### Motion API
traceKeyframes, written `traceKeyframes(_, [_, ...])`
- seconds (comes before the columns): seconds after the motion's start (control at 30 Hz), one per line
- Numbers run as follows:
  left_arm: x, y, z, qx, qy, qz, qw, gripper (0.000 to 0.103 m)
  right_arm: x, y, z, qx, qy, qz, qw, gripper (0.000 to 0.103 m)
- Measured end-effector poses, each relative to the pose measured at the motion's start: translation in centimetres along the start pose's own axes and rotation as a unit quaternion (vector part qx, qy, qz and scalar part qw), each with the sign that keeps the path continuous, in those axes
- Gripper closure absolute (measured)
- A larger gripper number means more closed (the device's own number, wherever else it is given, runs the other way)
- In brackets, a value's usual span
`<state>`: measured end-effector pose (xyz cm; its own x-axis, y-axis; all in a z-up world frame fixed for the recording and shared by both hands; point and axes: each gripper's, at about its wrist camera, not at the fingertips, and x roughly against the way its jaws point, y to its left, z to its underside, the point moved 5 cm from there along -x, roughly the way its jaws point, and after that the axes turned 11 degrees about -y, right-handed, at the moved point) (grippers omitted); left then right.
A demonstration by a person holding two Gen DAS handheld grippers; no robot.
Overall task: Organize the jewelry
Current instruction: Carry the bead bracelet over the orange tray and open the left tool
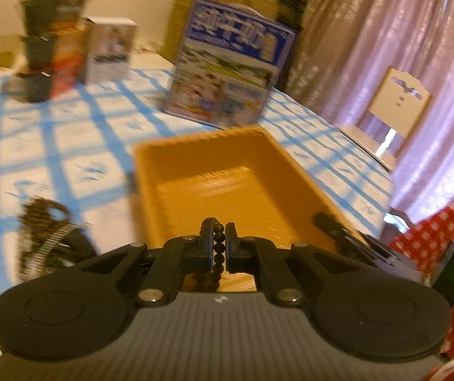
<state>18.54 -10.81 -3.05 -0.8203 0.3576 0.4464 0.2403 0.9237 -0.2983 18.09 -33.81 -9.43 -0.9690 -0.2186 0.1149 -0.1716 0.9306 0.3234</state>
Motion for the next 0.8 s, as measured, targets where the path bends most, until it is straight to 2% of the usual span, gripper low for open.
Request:
traceKeyframes(0.2, [-3.1, -2.9, 2.0, 0.001, 0.029, 0.03, 0.9991, 0.097, 0.0, 0.0, 0.0, 0.0, 0.0, 0.0, 1.0, 0.097])
traceKeyframes(0.4, [-5.0, -3.6, 2.9, 0.033, 0.056, 0.054, 0.9964, 0.095, 0.0, 0.0, 0.0, 0.0, 0.0, 0.0, 1.0, 0.097])
traceKeyframes(0.47, [-5.1, -3.5, 2.9, 0.029, 0.052, 0.048, 0.9971, 0.094, 0.0, 0.0, 0.0, 0.0, 0.001, 0.001, 1.0, 0.097])
traceKeyframes(0.57, [-4.5, -3.1, 2.4, 0.02, 0.037, 0.038, 0.9984, 0.081, 0.0, 0.2, 0.1, 0.0, 0.001, 0.001, 1.0, 0.097])
traceKeyframes(0.67, [-3.1, -2.2, 1.7, 0.011, 0.016, 0.021, 0.9996, 0.077, 0.0, 0.3, 0.2, -0.001, 0.002, 0.002, 1.0, 0.097])
traceKeyframes(0.8, [-1.0, 0.6, 1.0, 0.009, -0.005, -0.025, 0.9996, 0.075, 0.1, 0.0, 0.2, -0.003, 0.002, 0.005, 1.0, 0.097])
